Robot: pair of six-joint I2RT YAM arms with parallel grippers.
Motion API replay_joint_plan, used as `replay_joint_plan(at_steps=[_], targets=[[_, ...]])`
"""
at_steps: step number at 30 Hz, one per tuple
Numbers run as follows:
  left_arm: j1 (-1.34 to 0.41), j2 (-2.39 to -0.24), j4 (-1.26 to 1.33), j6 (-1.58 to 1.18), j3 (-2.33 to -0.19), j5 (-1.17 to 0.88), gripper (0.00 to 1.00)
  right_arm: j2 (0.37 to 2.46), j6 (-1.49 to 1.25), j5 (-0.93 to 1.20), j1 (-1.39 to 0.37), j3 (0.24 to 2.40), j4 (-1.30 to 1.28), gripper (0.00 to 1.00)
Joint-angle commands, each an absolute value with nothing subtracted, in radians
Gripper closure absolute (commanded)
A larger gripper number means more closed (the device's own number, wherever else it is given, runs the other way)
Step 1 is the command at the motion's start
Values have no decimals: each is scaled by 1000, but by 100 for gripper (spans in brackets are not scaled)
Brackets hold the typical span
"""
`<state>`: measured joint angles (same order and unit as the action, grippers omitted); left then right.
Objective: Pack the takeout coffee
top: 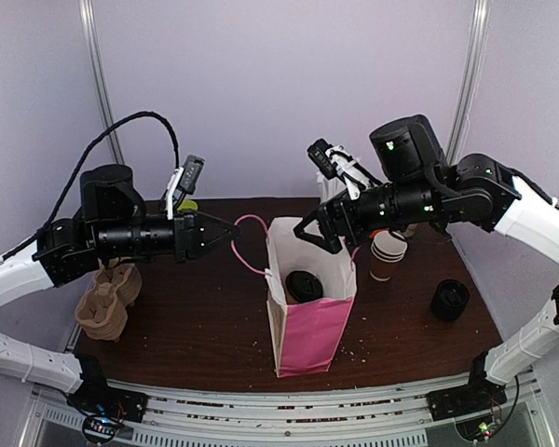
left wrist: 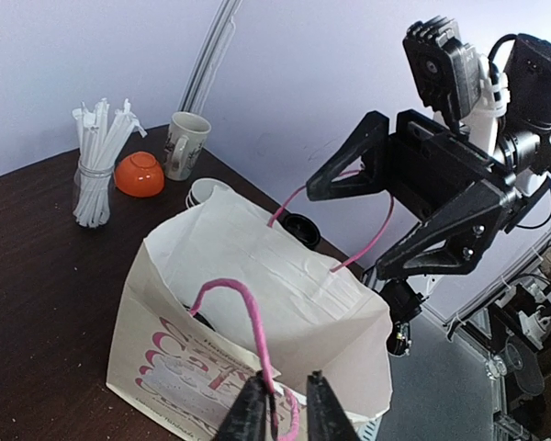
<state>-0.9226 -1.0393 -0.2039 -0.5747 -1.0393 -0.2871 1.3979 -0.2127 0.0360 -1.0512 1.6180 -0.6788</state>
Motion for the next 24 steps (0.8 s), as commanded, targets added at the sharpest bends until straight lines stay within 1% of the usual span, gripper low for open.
replay_joint_plan(at_steps=[1, 3, 5, 12, 13, 17, 19, 24], targets=[[-917, -1015, -187, -575, -1022, -282, 76, 1398, -207, -8, -1064, 1642, -690, 20], [-917, -1010, -187, -577, -1021, -279, 68, 1400, -206, -8, -1066, 1641, -689, 20], [-917, -1008, -187, -577, -1022, -278, 63, 1407, -202, -8, -1070, 1650, -698, 20], [-917, -1004, -192, -576, -1024, -273, 48, 1420, -188, -44, -1081, 1669, -732, 20], [-918, -1005, -192, -575, -1025, -271, 44, 1421, -187, -48, -1082, 1669, -733, 20], [-917, -1008, -200, -567, -1039, -255, 23, 1431, -180, -53, -1091, 1676, -740, 20], [-917, -1013, -194, -563, -1047, -261, 16, 1443, -176, -60, -1096, 1683, -747, 20], [-920, -1066, -186, -550, -1078, -303, 14, 1463, -170, -68, -1111, 1695, -755, 20]])
